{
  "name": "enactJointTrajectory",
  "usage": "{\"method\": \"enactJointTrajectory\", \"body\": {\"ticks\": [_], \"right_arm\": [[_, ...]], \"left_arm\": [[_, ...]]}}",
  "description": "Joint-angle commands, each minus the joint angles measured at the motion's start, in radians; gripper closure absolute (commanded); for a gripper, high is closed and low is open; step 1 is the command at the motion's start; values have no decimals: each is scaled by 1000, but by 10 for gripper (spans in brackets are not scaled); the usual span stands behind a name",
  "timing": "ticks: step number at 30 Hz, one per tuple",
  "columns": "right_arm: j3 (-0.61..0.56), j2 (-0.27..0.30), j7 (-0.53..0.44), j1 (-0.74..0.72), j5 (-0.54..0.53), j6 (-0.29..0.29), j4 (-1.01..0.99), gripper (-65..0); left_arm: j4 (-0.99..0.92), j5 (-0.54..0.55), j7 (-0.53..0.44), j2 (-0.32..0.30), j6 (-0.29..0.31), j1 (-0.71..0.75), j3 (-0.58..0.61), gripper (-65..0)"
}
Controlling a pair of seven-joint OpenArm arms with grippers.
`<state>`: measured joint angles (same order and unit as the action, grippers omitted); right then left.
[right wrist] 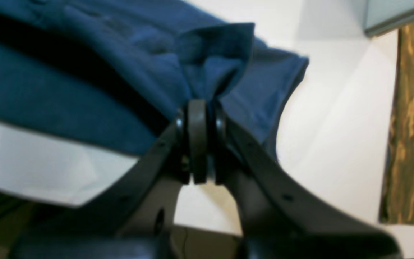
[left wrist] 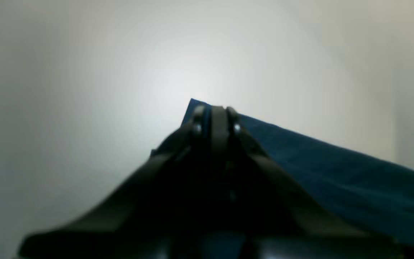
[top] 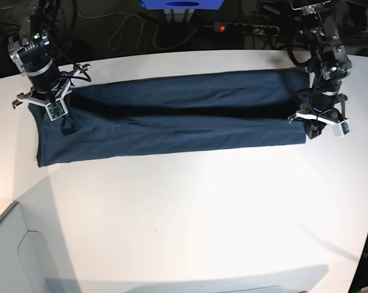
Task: Fold the T-shirt properly
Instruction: 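Hold the folded strip's ends with both grippers and straighten it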
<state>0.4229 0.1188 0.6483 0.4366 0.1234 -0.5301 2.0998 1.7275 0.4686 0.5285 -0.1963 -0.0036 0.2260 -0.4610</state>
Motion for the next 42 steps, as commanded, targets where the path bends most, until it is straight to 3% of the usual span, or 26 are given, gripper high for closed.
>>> {"method": "enactJointTrajectory", "body": {"ticks": [1, 23, 28, 39, 42], "right_arm": [[6, 8, -31, 6, -9, -9, 15, -2], [4, 26, -32, 1, -9, -9, -26, -7], [8, 35, -25, -52, -8, -9, -91, -58], [43, 52, -22, -172, -8, -9, -275, -69], [43, 81, -22, -192, -8, -9, -325, -117]], "left_arm": [[18, 5, -24, -13, 1, -3, -5, 0], [-53, 15, -20, -5, 3, 43, 3, 0], [-50, 15, -20, -5, 3, 54, 3, 0], [-60, 15, -20, 13, 3, 57, -3, 0], [-60, 15, -18, 19, 3, 57, 3, 0]]}}
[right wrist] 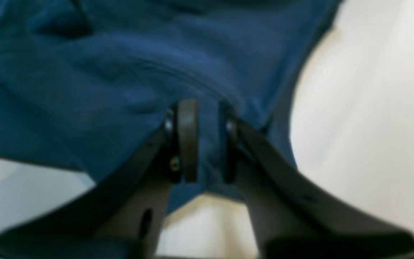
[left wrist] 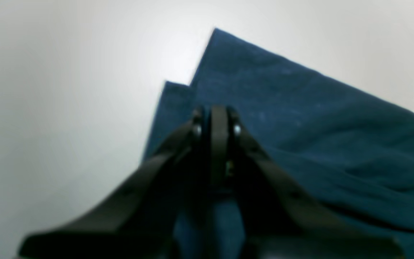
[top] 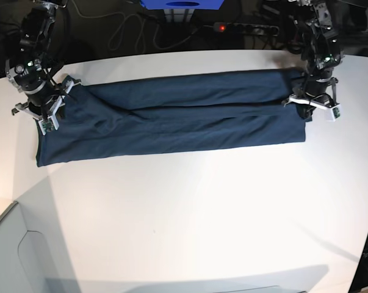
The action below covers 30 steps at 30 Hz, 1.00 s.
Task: Fold the T-shirt properly
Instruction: 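Hold the folded strip's ends with both grippers and straighten it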
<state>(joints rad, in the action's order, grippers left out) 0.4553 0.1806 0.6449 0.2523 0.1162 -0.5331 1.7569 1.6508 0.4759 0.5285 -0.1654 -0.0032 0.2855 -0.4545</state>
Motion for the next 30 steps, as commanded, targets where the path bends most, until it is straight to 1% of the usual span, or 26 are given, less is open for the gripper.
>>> {"method": "enactJointTrajectory", "body": {"ticks": [1, 3, 7, 10, 11, 13, 14, 16, 20, 26, 28, 30], "right_arm": [[10, 24, -18, -9, 0, -6, 11, -148], [15, 27, -18, 0, -2, -6, 33, -203], [73, 24, -18, 57, -3, -6, 137, -311], [75, 26, -17, 86, -2, -8, 157, -385], [72, 26, -17, 97, -2, -20, 157, -404], [75, 21, -17, 107, -2, -75, 140, -425], [76, 20, -17, 109, -2, -103, 130, -425], [76, 18, -17, 107, -2, -126, 96, -427], [75, 18, -18, 98, -2, -127, 34, -430], [70, 18, -27, 97, -6, -130, -21, -418], [69, 18, -27, 97, -6, -130, -22, -372], [69, 18, -27, 97, -6, -132, -24, -304]], "left_arm": [[16, 8, -18, -3, 2, -2, -3, 0], [16, 8, -18, 5, 2, -1, -3, 0], [18, 8, -18, 5, 2, 11, -3, 0], [16, 8, -18, 5, 2, 11, -3, 0], [16, 8, -18, 5, 2, 11, -3, 0], [18, 8, -18, 5, 2, 11, -3, 0], [18, 8, -18, 5, 2, 11, -3, 0], [18, 8, -18, 5, 2, 10, -3, 0], [18, 8, -18, 5, 2, 10, -3, 0], [18, 8, -18, 5, 2, 11, -3, 0], [18, 8, -18, 5, 2, 11, -3, 0], [18, 8, -18, 5, 2, 11, -3, 0]]}}
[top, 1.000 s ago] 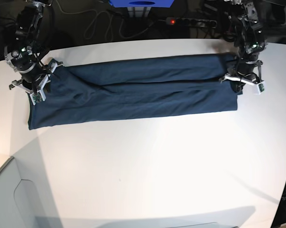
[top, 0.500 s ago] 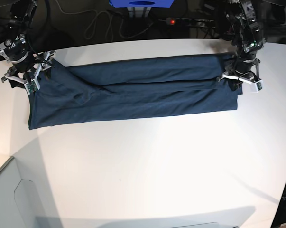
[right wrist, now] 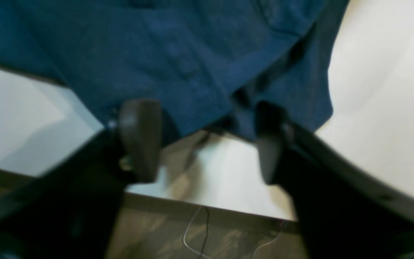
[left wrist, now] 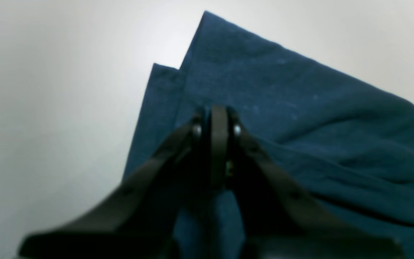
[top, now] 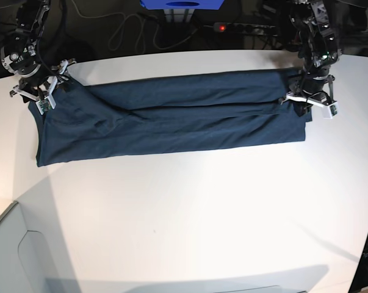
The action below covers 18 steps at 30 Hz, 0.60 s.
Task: Fold the T-shirt properly
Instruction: 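Hold the folded strip's ends with both grippers and straighten it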
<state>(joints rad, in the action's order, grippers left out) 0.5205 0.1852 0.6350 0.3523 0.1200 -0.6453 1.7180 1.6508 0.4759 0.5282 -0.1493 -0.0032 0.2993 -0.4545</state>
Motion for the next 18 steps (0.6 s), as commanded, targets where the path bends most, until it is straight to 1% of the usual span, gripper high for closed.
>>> {"method": "enactJointTrajectory", "body": {"ticks": [1, 3, 7, 8, 13, 18], "right_arm": [[3, 13, -17, -3, -10, -20, 14, -270], [3, 13, -17, -3, -10, -20, 12, -195], [3, 13, -17, -3, -10, -20, 12, -14], [3, 13, -17, -3, -10, -20, 12, 0], [3, 13, -17, -3, -12, -20, 32, -1], [5, 13, -17, 3, -12, -20, 147, -1]], "left_arm": [[18, 8, -18, -11, 2, -2, -3, 0], [18, 8, -20, -11, 2, -2, -3, 0], [18, 8, -20, -11, 2, -2, -3, 0], [18, 8, -20, -11, 2, -2, -3, 0], [18, 8, -21, -11, 2, -2, -5, 0], [18, 8, -21, -11, 2, -2, -10, 0]]}}
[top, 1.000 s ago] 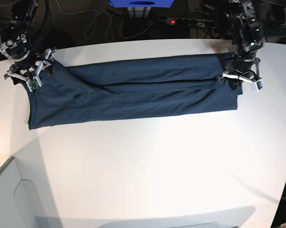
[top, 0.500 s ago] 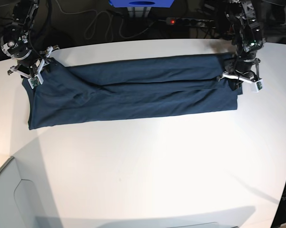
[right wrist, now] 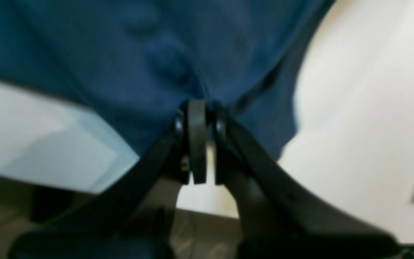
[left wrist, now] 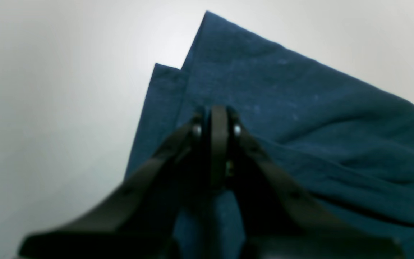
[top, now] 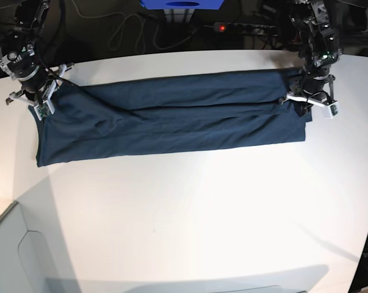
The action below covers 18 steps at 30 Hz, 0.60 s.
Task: Fold the T-shirt properly
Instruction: 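Hold the folded strip's ends with both grippers and straighten it, then regrasp both ends of the navy strip with both grippers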
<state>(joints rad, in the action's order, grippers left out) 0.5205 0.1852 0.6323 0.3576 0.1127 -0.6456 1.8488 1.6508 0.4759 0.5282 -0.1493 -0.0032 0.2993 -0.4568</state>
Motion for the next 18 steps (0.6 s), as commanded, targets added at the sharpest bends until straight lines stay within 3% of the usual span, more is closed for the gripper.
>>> {"method": "enactJointTrajectory", "body": {"ticks": [1, 18], "right_arm": [[5, 13, -9, -7, -5, -19, 33, -1], [5, 13, -13, -188, 2, -19, 21, -1]], "left_arm": [[18, 7, -20, -11, 2, -2, -7, 0], [18, 5, -26, -11, 2, 11, -3, 0]]}}
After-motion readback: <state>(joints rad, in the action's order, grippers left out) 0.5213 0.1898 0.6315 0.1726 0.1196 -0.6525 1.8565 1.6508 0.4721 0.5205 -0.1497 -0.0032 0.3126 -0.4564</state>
